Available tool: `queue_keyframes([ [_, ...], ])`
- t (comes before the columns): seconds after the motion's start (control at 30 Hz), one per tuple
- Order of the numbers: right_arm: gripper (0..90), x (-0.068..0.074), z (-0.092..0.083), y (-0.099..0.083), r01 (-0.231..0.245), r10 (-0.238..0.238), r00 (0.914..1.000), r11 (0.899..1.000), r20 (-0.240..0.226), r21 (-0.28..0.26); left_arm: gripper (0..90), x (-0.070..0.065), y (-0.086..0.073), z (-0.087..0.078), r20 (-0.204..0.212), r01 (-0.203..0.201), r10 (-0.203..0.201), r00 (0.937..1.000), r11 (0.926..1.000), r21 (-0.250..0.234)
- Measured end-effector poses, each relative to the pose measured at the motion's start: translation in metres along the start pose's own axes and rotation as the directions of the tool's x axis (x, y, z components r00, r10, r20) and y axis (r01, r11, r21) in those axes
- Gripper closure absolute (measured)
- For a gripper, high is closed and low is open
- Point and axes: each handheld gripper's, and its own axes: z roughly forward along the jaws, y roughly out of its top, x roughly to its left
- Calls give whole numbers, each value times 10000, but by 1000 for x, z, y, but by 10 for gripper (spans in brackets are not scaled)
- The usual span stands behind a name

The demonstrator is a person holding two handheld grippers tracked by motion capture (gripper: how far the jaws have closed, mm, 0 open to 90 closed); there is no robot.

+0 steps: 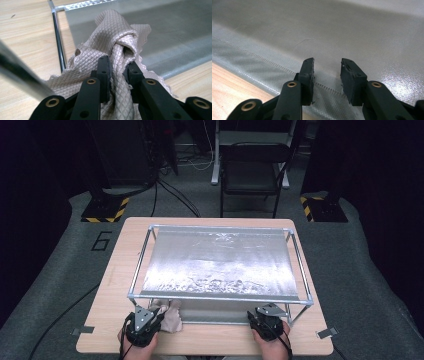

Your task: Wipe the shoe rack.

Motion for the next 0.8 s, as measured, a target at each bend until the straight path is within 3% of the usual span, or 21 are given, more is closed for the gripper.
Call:
queue_keyframes([
  [0.57,634,0,0,0,2,-2,10000,10000,-4,1,776,14,-7,-19,-348,436,-451,9984,9981,-436],
  [0.8,634,0,0,0,12,-12,10000,10000,2,11,778,17,-7,-21,-345,499,-512,9981,9981,-361],
])
